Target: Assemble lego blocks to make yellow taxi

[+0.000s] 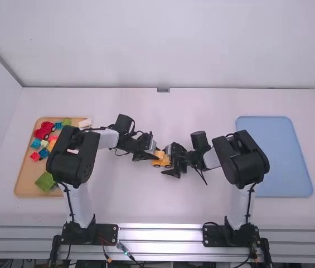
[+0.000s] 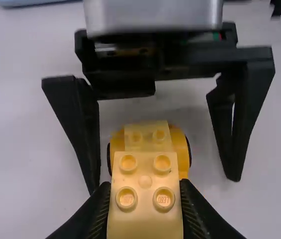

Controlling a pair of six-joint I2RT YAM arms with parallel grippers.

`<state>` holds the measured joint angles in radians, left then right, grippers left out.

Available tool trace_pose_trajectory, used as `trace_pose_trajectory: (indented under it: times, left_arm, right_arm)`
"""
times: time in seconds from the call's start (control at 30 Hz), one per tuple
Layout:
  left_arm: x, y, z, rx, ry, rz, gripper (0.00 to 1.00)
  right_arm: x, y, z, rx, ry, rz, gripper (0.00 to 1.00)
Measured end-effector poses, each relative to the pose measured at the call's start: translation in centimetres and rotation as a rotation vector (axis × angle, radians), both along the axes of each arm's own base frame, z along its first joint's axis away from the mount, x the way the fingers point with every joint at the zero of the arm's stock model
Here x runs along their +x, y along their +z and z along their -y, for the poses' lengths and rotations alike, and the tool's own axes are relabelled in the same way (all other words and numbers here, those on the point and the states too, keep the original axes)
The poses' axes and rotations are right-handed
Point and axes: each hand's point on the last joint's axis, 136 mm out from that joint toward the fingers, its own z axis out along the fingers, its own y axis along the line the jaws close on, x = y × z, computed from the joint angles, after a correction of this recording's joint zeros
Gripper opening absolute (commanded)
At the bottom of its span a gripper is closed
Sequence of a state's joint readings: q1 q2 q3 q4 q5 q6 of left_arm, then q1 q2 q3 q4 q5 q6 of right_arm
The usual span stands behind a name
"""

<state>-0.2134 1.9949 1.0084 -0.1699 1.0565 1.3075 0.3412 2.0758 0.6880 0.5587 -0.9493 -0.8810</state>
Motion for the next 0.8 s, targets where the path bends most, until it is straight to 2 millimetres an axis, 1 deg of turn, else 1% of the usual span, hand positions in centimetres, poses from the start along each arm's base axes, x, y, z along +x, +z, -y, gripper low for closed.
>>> trace_pose_trajectory:
  times: [0.07, 0.17, 0.3, 0.4, 0.6, 0.63, 0.67, 0.7, 0.73, 0.77, 0.8]
  left_arm:
    - [0.0, -0.1, -0.1, 0.008, 0.007, -0.011, 0.22]
    - [-0.1, -0.3, -0.2, 0.019, 0.014, -0.030, 0.22]
    - [-0.2, -0.4, -0.3, 0.024, 0.021, -0.044, 0.23]
    - [-0.2, -0.5, -0.4, 0.032, 0.023, -0.043, 0.20]
    - [0.4, -0.7, -0.3, 0.033, 0.032, -0.001, 0.20]
    - [0.5, -0.9, -0.3, 0.032, 0.041, 0.008, 0.21]
    - [0.5, -1.1, -0.3, 0.032, 0.050, 0.011, 0.23]
    - [0.5, -1.3, -0.3, 0.027, 0.059, 0.014, 0.24]
    - [0.5, -1.3, -0.3, 0.024, 0.061, 0.016, 0.24]
    - [0.6, -1.3, -0.2, 0.019, 0.069, 0.020, 0.25]
    - [0.8, -1.3, -0.2, 0.014, 0.079, 0.022, 0.27]
  right_arm:
    - [0.2, -0.4, 0.0, -0.006, -0.015, -0.004, 0.99]
    - [0.8, -0.4, 0.1, -0.002, -0.039, -0.002, 1.00]
    - [1.5, -0.4, 0.6, -0.006, -0.069, -0.003, 0.97]
    - [1.6, -0.4, 0.8, -0.007, -0.077, -0.006, 0.97]
    - [1.6, -0.4, 0.8, -0.007, -0.078, -0.006, 0.98]
    - [1.5, -0.4, 0.7, -0.007, -0.074, -0.005, 0.95]
    - [1.5, -0.4, 0.6, -0.007, -0.070, -0.004, 0.89]
    - [1.4, -0.4, 0.5, -0.007, -0.068, -0.005, 0.81]
    - [1.4, -0.4, 0.5, -0.007, -0.067, -0.005, 0.80]
    - [1.4, -0.4, 0.5, -0.008, -0.068, -0.006, 0.75]
    - [1.4, -0.4, 0.5, -0.007, -0.066, -0.004, 0.67]
